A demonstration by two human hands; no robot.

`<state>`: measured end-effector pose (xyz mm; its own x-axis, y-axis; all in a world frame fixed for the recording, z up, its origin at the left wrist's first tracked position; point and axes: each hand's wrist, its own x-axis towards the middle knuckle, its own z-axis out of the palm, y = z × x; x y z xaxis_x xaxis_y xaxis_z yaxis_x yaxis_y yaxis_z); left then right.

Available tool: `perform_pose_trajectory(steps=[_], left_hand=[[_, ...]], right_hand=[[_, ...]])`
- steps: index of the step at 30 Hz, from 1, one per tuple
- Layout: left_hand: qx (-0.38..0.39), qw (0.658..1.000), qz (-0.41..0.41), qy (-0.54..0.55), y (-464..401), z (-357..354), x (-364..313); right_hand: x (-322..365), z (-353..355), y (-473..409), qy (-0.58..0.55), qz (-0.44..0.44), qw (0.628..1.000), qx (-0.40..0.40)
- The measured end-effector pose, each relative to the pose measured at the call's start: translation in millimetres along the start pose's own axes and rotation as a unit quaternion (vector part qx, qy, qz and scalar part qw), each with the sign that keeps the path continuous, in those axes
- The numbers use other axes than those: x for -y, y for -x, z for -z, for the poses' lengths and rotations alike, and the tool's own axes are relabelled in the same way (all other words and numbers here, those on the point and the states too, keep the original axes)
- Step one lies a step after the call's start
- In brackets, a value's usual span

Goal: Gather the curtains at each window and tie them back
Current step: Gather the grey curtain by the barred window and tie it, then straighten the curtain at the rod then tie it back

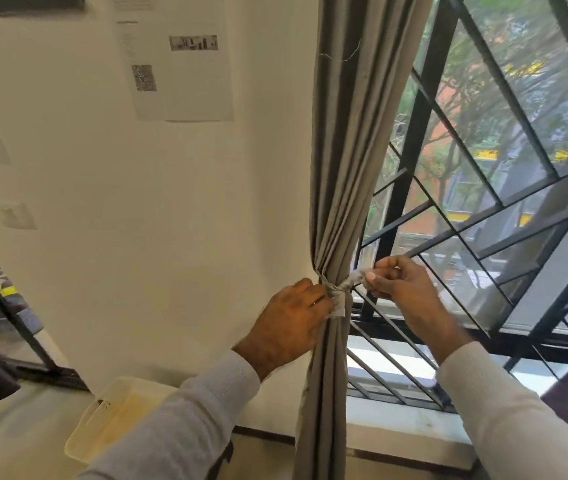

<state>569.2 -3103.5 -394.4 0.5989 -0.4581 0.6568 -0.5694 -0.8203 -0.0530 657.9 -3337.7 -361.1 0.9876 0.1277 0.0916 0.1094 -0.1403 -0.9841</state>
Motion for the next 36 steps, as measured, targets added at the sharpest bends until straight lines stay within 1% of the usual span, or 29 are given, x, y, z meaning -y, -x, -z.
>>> perform_pose_trajectory(steps=[2, 4, 7, 11, 16, 21, 23, 26, 31, 36], left_hand=[[-0.011, 1.0, -0.008, 0.002, 0.5, -4.6, -0.4], [-0.014, 1.0, -0.019, 0.016, 3.2, -12.2, -2.9], [0.025, 0.998, -0.019, 0.048, 4.2, -23.7, -13.0], [0.103, 0.99, 0.009, 0.093, -3.7, -39.5, -32.1], [0.109, 0.989, -0.009, 0.104, -23.1, -65.4, -73.8], [0.13, 0.987, 0.003, 0.094, -55.5, -112.7, -126.2], [0.15, 0.985, -0.006, 0.09, -78.4, -127.2, -157.2], [0.174, 0.981, -0.005, 0.083, -121.3, -143.3, -199.0], [0.155, 0.985, -0.043, 0.064, -212.8, -147.5, -252.0], [0.088, 0.99, -0.105, 0.032, -325.1, -126.2, -265.1]], right_hand=[[-6.6, 0.6, 8.0, 0.006, -0.01, 1.0, -0.006], [-12.8, 1.7, 18.3, 0.016, -0.02, 0.999, -0.034], [-23.7, 7.9, 35.4, 0.007, -0.049, 0.996, -0.072], [-44.4, 30.7, 55.5, 0.022, -0.075, 0.993, -0.091], [-76.5, 85.6, 74.8, 0.046, -0.092, 0.989, -0.104], [-105.6, 171.2, 98.1, 0.133, -0.082, 0.98, -0.121], [-115.7, 217.3, 107.6, 0.184, -0.071, 0.971, -0.139], [-112.8, 283.9, 120.1, 0.21, -0.066, 0.96, -0.174], [-78.5, 381.9, 121.5, 0.232, -0.048, 0.948, -0.214], [-14.5, 453.0, 96.3, 0.244, 0.017, 0.93, -0.273]])
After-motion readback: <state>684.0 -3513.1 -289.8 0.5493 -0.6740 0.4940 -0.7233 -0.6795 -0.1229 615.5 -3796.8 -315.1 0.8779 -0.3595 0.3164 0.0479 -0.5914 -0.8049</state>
